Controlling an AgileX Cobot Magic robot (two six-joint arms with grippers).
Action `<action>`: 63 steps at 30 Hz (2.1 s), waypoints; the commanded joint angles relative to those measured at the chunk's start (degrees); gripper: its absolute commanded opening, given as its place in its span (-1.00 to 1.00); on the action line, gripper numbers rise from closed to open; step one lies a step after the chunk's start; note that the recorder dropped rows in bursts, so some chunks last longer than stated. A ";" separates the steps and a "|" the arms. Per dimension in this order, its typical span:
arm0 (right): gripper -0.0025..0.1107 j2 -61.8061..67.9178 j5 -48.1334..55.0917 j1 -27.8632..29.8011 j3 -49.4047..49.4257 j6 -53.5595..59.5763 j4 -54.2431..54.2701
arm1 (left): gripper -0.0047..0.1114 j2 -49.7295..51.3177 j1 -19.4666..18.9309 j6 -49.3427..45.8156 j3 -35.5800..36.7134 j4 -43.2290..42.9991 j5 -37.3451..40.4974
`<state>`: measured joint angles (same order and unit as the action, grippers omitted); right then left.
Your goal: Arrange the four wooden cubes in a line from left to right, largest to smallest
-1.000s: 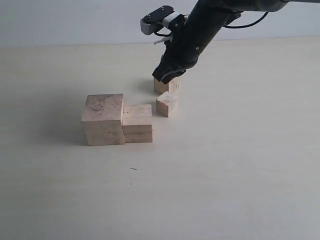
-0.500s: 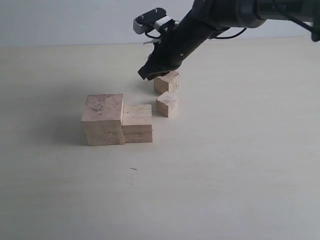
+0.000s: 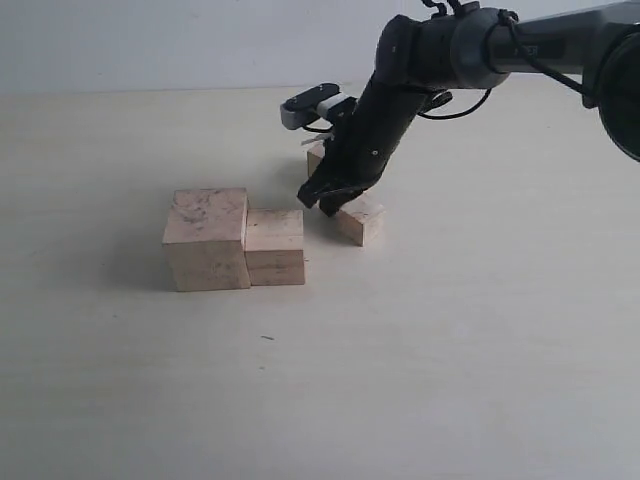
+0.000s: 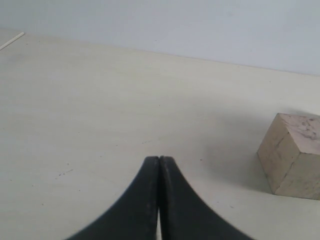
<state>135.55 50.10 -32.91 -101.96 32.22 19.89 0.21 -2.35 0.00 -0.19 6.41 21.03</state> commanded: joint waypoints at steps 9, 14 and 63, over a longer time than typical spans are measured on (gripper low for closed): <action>-0.90 -8.15 3.55 0.28 -0.44 -19.34 -15.09 | -0.92 -0.21 0.33 0.00 0.19 0.29 -0.29; -0.96 -8.29 12.57 0.28 -0.44 -10.64 -2.78 | -0.92 -0.21 0.33 0.00 0.19 0.29 -0.29; 0.65 -5.82 -10.43 6.29 -0.12 29.23 21.52 | -0.92 -0.21 0.33 0.00 0.19 0.29 -0.29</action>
<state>128.23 41.36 -26.60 -101.85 60.59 40.73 0.21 -2.35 0.00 -0.19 6.41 21.03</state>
